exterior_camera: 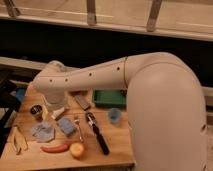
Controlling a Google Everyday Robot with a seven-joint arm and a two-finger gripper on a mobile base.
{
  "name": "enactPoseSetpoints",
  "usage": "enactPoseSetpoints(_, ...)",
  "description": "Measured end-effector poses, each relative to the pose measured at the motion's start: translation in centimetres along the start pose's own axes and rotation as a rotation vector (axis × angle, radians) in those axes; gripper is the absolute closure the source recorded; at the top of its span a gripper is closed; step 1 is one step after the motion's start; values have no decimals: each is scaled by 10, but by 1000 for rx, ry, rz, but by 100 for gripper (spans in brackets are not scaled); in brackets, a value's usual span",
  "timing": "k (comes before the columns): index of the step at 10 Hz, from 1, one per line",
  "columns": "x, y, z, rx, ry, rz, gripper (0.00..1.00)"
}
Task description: Place banana in table surface
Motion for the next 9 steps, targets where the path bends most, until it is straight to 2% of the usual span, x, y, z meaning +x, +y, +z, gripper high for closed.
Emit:
enactPoseSetpoints(2,1,3,1,5,5,-10,20)
enactPoseSetpoints(3,0,9,1,34,6,-40,20)
enactPoseSetpoints(5,-12,37,4,67,6,-106,20)
enactPoseSetpoints(6,-25,56,9,83,8,-151,20)
enactPoseSetpoints(9,-55,110,19,82,3,-278,20)
